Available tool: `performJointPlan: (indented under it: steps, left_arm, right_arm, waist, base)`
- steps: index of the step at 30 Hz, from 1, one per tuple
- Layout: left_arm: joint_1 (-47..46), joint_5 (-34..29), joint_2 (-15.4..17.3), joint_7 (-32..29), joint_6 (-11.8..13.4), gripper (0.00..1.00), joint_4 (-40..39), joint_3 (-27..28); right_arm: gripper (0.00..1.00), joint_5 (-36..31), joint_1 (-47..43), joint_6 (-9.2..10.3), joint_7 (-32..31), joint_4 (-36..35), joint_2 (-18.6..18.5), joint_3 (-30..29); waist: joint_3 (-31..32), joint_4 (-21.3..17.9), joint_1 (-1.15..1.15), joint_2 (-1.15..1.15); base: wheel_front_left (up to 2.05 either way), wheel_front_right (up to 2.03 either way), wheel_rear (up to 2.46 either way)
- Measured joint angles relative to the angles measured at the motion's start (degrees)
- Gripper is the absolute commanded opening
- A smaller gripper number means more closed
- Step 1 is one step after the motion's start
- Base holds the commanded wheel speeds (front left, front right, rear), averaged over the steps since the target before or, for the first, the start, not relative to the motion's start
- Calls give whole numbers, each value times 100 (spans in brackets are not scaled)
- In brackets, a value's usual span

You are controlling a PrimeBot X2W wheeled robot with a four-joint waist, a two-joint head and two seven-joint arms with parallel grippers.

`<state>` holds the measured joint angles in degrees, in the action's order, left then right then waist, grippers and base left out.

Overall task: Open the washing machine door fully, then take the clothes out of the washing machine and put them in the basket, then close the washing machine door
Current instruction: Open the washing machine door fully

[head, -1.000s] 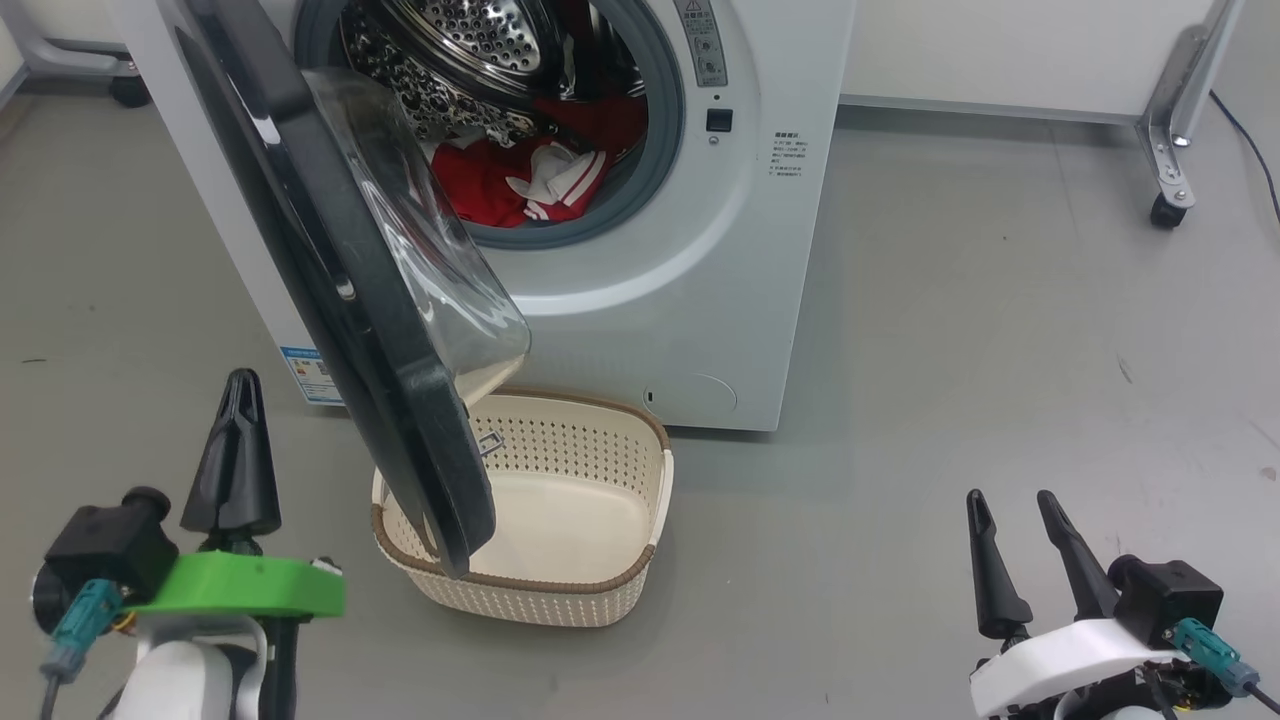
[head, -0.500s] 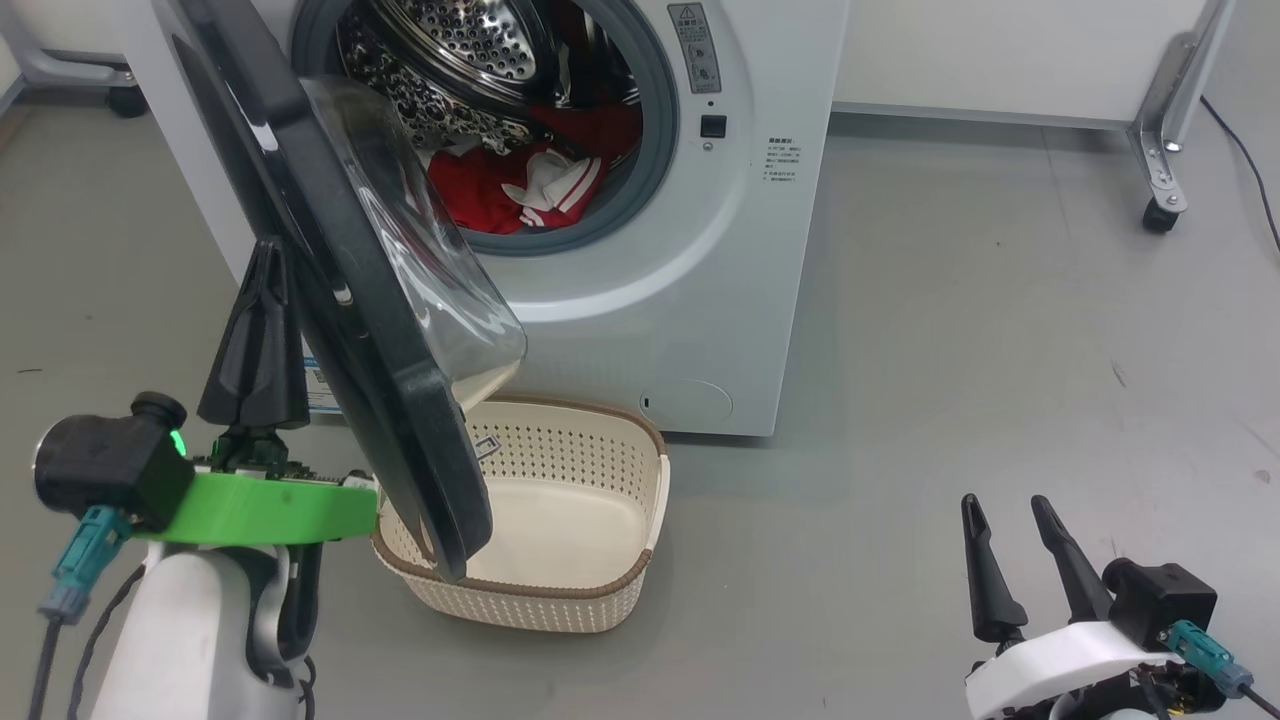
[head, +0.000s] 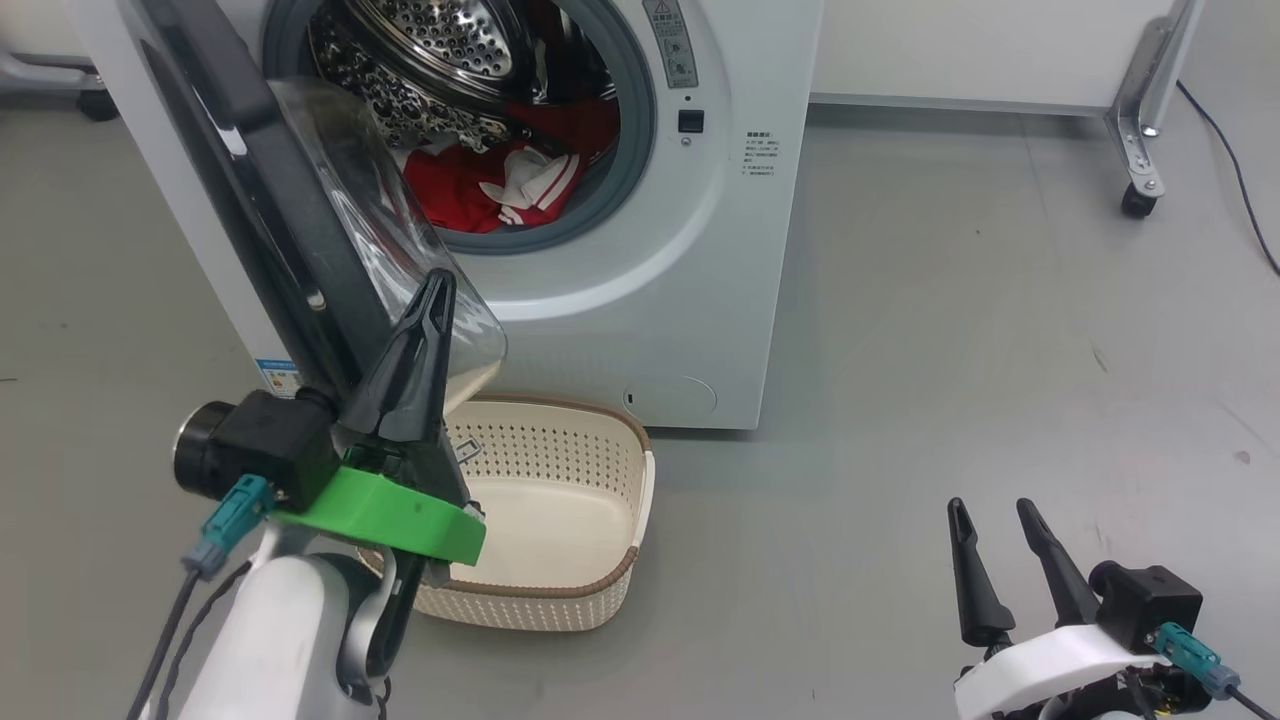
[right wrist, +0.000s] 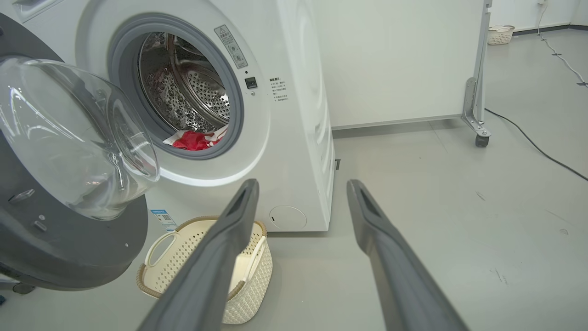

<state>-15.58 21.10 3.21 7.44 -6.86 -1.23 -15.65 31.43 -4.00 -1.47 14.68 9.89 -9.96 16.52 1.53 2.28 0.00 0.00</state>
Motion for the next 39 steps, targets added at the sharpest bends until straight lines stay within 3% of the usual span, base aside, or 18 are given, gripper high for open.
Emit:
performJointPlan:
  steps: [18, 39]
  left_arm:
    - [455, 461, -35, -689, 11, 0, 945, -433]
    - [454, 597, -54, -611, 463, 0, 1659, -30]
  right_arm:
    - [100, -35, 37, -51, 0, 96, 51, -88]
    - [100, -93, 58, -110, 0, 135, 112, -256]
  waist:
    - [-124, -454, 0, 0]
    - [-186, -561, 0, 0]
  base:
    - [0, 0, 0]
    - [0, 0, 0]
